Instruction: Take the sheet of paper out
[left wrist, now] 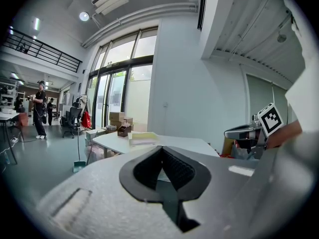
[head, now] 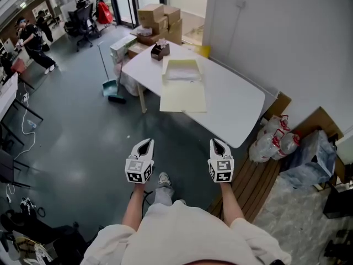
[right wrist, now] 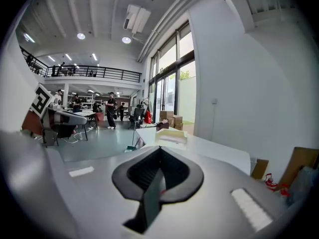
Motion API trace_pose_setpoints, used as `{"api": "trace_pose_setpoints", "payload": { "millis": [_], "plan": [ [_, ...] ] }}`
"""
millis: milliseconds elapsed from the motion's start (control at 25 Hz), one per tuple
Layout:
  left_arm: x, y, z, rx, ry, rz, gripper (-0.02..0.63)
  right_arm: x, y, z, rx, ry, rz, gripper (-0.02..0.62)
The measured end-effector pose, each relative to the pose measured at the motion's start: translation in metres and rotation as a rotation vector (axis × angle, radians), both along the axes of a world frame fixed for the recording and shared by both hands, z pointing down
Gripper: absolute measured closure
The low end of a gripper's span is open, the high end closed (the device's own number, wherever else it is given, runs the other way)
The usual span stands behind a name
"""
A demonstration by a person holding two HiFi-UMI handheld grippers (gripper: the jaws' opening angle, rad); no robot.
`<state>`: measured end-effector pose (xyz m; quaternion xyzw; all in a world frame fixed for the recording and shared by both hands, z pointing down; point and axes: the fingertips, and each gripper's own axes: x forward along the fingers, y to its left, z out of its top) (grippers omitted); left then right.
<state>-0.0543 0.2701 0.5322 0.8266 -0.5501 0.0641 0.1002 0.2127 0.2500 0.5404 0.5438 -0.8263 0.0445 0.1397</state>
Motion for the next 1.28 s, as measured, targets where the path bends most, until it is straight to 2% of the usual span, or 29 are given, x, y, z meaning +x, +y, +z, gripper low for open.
{"api": "trace_pose_setpoints", "payload": {
  "millis": [280, 920, 1280],
  "plan": [
    [-0.011, -0.068, 0.010, 0.004, 0.014, 0.009, 0.604, -0.011, -0.061, 0.008, 0.000, 0.012, 0.011, 0.594],
    [-0.041, -0.300, 0.001, 0.034, 0.053, 0.122, 0.604, -0.044, -0.262, -0.012, 0.035, 0.060, 0.114, 0.594],
    [-0.059, -0.398, 0.005, 0.038, 0.054, 0.172, 0.604, -0.062, -0.346, -0.010, 0.043, 0.092, 0.147, 0.594]
  ]
}}
